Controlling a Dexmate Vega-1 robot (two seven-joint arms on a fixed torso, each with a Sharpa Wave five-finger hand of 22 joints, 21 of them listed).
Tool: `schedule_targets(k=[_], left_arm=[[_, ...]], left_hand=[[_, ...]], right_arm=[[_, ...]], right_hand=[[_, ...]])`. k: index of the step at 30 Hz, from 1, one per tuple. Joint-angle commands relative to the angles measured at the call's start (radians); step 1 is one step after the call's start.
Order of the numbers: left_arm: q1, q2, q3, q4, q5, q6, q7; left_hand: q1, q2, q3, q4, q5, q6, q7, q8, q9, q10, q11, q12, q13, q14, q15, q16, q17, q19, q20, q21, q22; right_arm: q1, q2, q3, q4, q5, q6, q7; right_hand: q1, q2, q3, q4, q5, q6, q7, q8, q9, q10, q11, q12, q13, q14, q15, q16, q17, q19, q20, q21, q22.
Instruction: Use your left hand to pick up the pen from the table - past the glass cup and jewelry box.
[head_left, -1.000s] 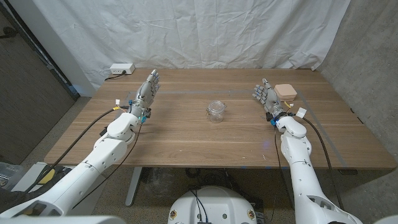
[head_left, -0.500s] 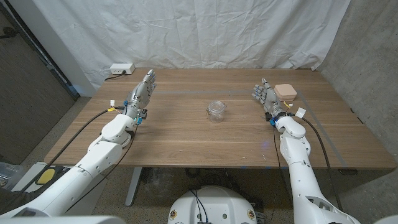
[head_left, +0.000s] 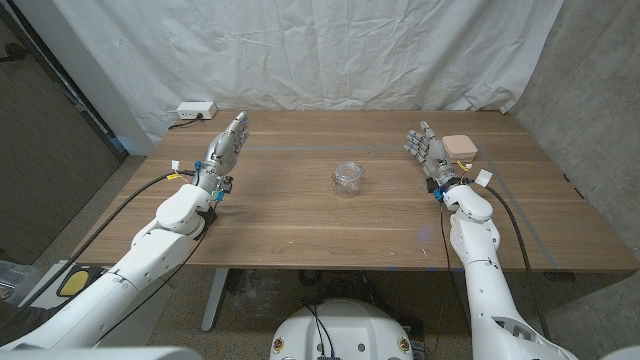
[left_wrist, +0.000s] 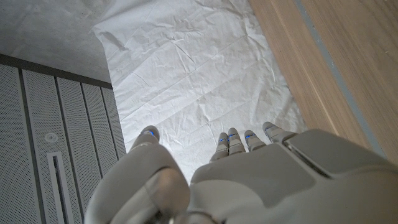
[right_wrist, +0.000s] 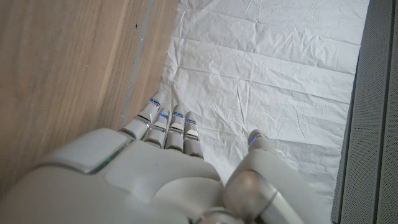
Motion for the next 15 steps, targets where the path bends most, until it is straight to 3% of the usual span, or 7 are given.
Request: schedule_targets(k=[1,6,15], left_arm=[[0.061,0.032,-0.035,-0.067,0.017,0.01,0.037],[0.097,0.051,-0.059,-0.11,0.03,0.019,0.065],[0.123,0.059,-0.084,-0.124,0.038,0.017,0.076]], left_hand=[[0.014,0.002,0.003,-0.006,0.004,0.002,-0.002,0.003,0.005,-0.001,0.0,0.001,0.005,-0.002,-0.002,0.003,0.004,-0.011,-0.033,-0.003,0.004],[0.019,0.004,0.004,-0.009,0.003,0.003,-0.002,0.003,0.005,0.0,0.002,0.001,0.005,0.0,-0.002,0.004,0.004,-0.012,-0.033,-0.003,0.004],[0.03,0.008,0.007,-0.014,0.003,0.009,-0.001,0.004,0.006,0.004,0.0,0.002,0.005,0.002,-0.001,0.004,0.004,-0.011,-0.032,-0.002,0.004]], right_arm=[[-0.01,-0.007,-0.009,-0.013,0.016,0.025,0.021],[-0.014,-0.01,-0.01,-0.019,0.019,0.028,0.021],[-0.022,-0.008,-0.009,-0.023,0.025,0.029,0.017]], right_hand=[[0.006,-0.002,0.001,-0.004,0.001,0.004,0.001,0.003,0.006,0.01,0.001,0.002,0.003,0.007,0.005,0.001,0.004,0.014,-0.021,-0.005,0.006],[0.005,-0.001,0.0,-0.004,0.0,0.004,0.001,0.003,0.006,0.011,0.001,0.001,0.003,0.007,0.005,0.0,0.005,0.014,-0.021,-0.006,0.006],[0.004,0.0,-0.001,-0.004,0.0,0.004,0.001,0.002,0.006,0.009,0.001,0.0,0.003,0.008,0.005,0.0,0.005,0.014,-0.02,-0.01,0.006]])
